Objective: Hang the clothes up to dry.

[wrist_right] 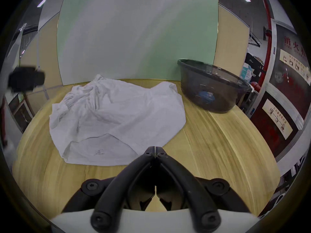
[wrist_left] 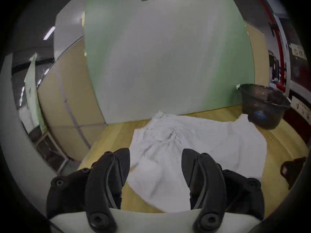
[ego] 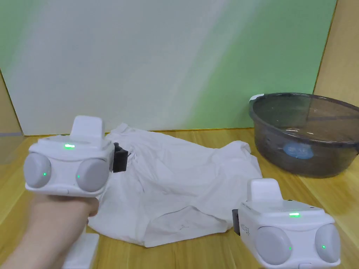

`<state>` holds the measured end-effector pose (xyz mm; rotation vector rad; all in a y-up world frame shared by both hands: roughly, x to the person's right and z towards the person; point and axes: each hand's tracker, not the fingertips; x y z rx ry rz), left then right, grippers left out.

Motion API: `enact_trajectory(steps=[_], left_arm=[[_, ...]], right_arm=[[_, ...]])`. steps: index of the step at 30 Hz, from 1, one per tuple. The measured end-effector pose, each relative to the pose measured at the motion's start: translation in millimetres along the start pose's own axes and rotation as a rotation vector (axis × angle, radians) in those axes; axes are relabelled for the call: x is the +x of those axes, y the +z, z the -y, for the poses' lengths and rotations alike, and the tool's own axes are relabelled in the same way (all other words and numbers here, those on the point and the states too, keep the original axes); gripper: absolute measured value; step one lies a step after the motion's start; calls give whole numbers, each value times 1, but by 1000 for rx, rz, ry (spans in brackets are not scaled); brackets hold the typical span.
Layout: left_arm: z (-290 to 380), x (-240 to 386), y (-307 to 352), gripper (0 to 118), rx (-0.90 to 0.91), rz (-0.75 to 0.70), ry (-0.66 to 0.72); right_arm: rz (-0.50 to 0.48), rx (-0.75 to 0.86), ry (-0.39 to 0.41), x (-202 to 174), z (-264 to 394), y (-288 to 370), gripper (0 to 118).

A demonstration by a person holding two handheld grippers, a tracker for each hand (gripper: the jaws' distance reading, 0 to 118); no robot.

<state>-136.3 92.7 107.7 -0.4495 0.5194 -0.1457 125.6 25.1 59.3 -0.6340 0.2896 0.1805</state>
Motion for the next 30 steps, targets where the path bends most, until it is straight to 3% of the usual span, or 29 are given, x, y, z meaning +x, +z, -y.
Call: enact_trajectory(steps=[3, 4, 6, 7, 12, 20, 30], left_arm=[[34, 2, 15, 59, -137, 35, 137], [47, 2, 21, 53, -156, 40, 191], [67, 3, 32, 8, -136, 62, 238], [75, 6, 33, 0, -143, 66, 209], [95, 20, 40, 0, -163, 64, 132], [79, 12, 51, 0, -145, 74, 163], [-29, -11, 69, 0, 73, 93, 141]], right_arm=[[17, 24, 15, -6, 4, 6, 0], [26, 31, 21, -9, 7, 9, 0], [33, 38, 32, -12, 12, 12, 0], [39, 33, 36, -13, 15, 11, 0], [40, 21, 17, -19, 27, 14, 0], [37, 13, 23, -23, 26, 16, 0], [88, 263, 50, -5, -77, 69, 0]])
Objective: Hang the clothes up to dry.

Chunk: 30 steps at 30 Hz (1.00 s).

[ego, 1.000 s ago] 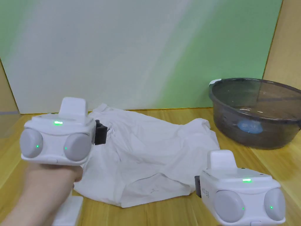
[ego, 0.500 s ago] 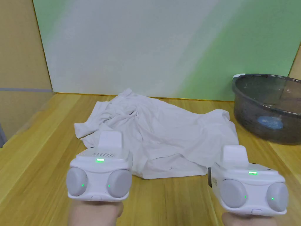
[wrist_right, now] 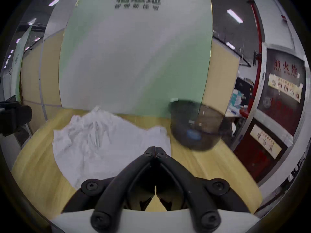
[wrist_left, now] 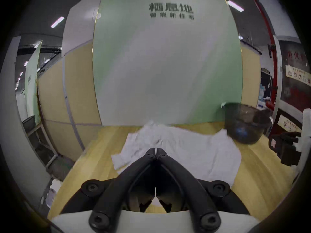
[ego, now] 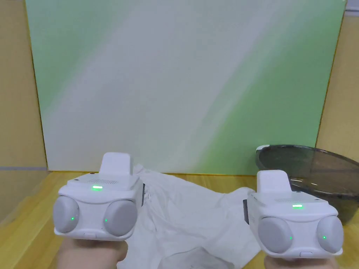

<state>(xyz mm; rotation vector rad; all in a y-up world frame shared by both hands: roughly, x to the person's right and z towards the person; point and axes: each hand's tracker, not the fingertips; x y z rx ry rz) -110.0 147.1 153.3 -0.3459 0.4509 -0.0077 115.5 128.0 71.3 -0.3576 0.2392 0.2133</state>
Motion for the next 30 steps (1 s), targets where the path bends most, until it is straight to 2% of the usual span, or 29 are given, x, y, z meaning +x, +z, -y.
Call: enact_trajectory(steps=[1, 3, 5, 6, 8, 9, 10, 11, 12, 13, 14, 15, 16, 17, 19, 22, 26, 27, 30], left_arm=[[-10, -4, 1, 0, 26, 27, -1], [-27, -12, 5, 0, 59, 201, 26], [-40, -28, 3, 0, 68, 415, 44], [-45, -32, 4, 0, 65, 436, 12], [-56, -39, 9, 0, 95, 444, -67], [-60, -48, 8, 0, 104, 503, -69], [-64, -57, 6, 0, 103, 623, -59], [-68, -63, 3, 0, 80, 793, -60], [-70, -69, 0, 0, 75, 911, -44], [-70, -77, -5, 0, 65, 1104, -30], [-70, -80, -8, 0, 73, 1218, 7], [-69, -82, -10, 0, 80, 1291, 26], [-70, -78, -9, 0, 84, 1263, 54], [-68, -78, -14, 0, 86, 1244, 72], [-68, -72, -17, 0, 100, 1186, 46], [-71, -60, -15, 0, 89, 1222, -16], [-77, -18, -4, 0, 97, 1342, -93], [-82, -4, -4, 0, 94, 1409, -107], [-91, 60, 8, 0, 100, 1555, -120]], right_arm=[[-17, 35, 3, 4, -11, 4, 0], [-110, 71, -12, 16, -25, 9, 0], [-301, 93, -50, 37, -37, 12, 0], [-398, 91, -82, 48, -39, 13, 0], [-698, 124, -157, 79, -44, 13, 0], [-819, 149, -168, 90, -45, 13, 0], [-937, 200, -147, 103, -46, 17, 0], [-1032, 265, -81, 112, -46, 21, 0], [-1054, 274, -48, 116, -48, 24, 0], [-1096, 228, -36, 121, -52, 24, 0], [-1126, 170, -39, 123, -54, 22, 0], [-1140, 178, -49, 125, -54, 23, 0], [-1172, 207, -50, 128, -53, 24, 0], [-1151, 210, -50, 128, -53, 27, 0], [-1170, 213, -66, 128, -54, 31, 0], [-1200, 220, -96, 137, -54, 35, 0], [-1109, 243, -78, 161, -46, 62, 0], [-1086, 245, -76, 170, -43, 71, 0], [-935, 262, -102, 207, -26, 113, 0]])
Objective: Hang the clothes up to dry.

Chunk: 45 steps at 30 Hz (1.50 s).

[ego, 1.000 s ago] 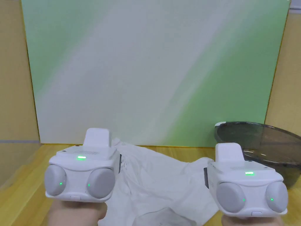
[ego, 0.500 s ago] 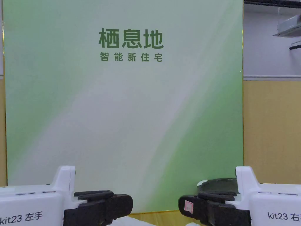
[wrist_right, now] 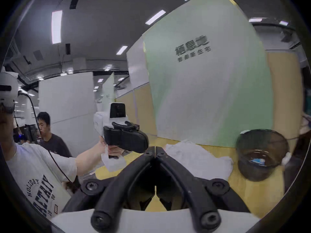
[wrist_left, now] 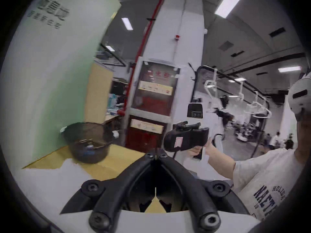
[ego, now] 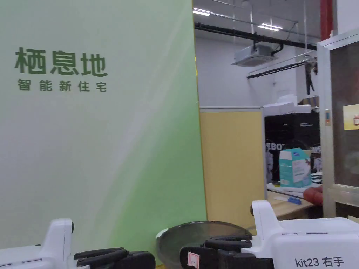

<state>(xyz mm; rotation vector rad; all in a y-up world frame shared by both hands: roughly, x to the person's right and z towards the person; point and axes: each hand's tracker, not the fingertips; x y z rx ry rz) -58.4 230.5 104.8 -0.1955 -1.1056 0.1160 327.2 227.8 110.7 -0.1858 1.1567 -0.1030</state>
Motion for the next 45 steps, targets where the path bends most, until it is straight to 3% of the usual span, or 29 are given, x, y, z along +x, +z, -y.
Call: enact_trajectory(steps=[5, 12, 17, 21, 28, 31, 33, 35, 38, 40, 41, 45], left_arm=[[-14, 36, -117, 0, -47, 315, -25], [-12, 129, -255, 0, -143, 763, -69], [-2, 215, -315, 0, -200, 999, -113], [3, 264, -332, 0, -207, 1141, -121], [0, 286, -326, 0, -190, 1148, -127], [-8, 291, -309, 0, -93, 1055, -152], [-19, 304, -291, 0, -70, 898, -208], [-23, 327, -263, 0, 67, 693, -272], [-41, 351, -233, 0, 280, 526, -306], [-50, 367, -220, 0, 286, 476, -249], [-52, 373, -215, 0, 374, 508, -239], [-59, 396, -211, 0, 440, 444, -206]], right_arm=[[316, 56, -22, -48, 12, 114, 0], [824, 107, -95, -162, 47, 249, 0], [1103, 172, -125, -259, 73, 304, 0], [1259, 217, -133, -320, 85, 321, 0], [1398, 226, -121, -348, 75, 326, 0], [1478, 217, -100, -350, 65, 319, 0], [1556, 210, -76, -350, 56, 312, 0], [1682, 206, -21, -350, 45, 299, 0], [1925, 166, 140, -351, 27, 273, 0], [2111, 195, 122, -350, 15, 263, 0], [2195, 236, 80, -350, 9, 260, 0], [2317, 264, 195, -350, 1, 252, 0]])
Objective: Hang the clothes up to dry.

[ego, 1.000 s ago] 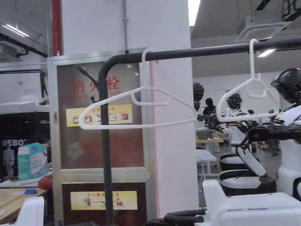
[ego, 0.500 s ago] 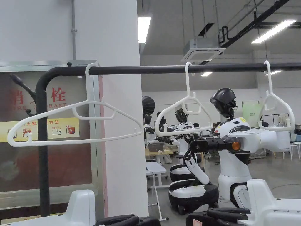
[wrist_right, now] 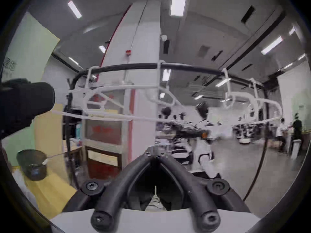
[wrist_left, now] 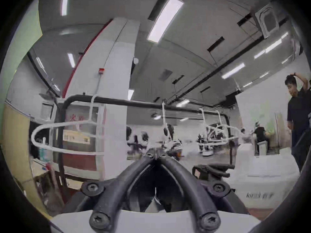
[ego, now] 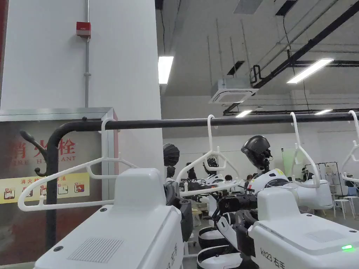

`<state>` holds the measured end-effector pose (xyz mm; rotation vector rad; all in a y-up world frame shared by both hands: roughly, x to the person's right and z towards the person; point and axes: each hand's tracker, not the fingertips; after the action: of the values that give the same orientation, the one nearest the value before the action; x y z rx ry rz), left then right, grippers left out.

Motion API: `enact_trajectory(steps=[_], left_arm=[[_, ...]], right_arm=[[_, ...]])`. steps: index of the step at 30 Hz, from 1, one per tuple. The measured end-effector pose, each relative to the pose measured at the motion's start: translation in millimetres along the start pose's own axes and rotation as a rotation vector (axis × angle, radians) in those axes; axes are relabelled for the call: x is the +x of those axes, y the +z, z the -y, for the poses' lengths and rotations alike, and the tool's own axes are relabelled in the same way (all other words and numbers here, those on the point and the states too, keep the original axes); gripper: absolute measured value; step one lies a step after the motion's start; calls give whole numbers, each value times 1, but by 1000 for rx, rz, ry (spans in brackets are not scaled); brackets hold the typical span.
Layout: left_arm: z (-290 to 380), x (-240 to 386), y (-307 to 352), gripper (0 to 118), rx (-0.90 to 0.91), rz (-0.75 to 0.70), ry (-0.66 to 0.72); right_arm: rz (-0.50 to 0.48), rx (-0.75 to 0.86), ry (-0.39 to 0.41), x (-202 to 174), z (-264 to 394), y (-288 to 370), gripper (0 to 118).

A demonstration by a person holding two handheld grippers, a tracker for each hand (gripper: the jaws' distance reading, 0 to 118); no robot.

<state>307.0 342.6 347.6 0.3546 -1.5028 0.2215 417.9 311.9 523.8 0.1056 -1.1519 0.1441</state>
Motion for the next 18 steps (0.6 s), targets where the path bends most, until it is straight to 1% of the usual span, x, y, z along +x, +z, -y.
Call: enact_trajectory(steps=[1, 2, 4, 7, 8, 9, 10, 11, 12, 13, 14, 15, 16, 17, 18], left_arm=[[-1, 3, -2, 0, -4, -1, 3], [-3, 6, -6, 0, -10, 6, 18], [-4, 7, -11, 0, -39, 39, 56], [-1, 14, -13, 0, -51, 53, 42], [0, 15, -13, 0, -47, 43, 33], [0, 16, -13, 0, -46, 45, 30], [0, 16, -13, 0, -46, 51, 32], [0, 17, -15, 0, -55, 60, 39], [0, 17, -16, 0, -66, 66, 43], [0, 17, -16, 0, -63, 70, 54], [-1, 17, -16, 0, -69, 81, 55], [-2, 17, -17, 0, -75, 80, 53], [-2, 17, -16, 0, -73, 77, 52], [-4, 15, -15, 0, -72, 76, 51], [-6, 14, -13, 0, -65, 73, 54]], right_arm=[[9, -8, -5, -1, 0, 0, 0], [7, -11, -32, 1, 0, 1, 0], [-8, -33, -51, 6, 1, 1, 0], [41, -33, -46, 8, -4, 2, 2], [54, -30, -56, 10, -11, 3, 18], [55, -27, -91, 14, -22, 3, 46], [52, -33, -119, 16, -34, 1, 79], [23, -70, -146, 18, -52, -4, 116], [-8, -131, -174, 21, -70, -15, 118], [-13, -142, -214, 28, -87, -18, 118], [-44, -195, -251, 32, -111, -32, 118], [-44, -218, -263, 28, -130, -42, 118], [-16, -176, -237, 25, -144, -45, 118], [5, -168, -221, 21, -161, -55, 118], [19, -198, -185, 13, -171, -69, 118]])
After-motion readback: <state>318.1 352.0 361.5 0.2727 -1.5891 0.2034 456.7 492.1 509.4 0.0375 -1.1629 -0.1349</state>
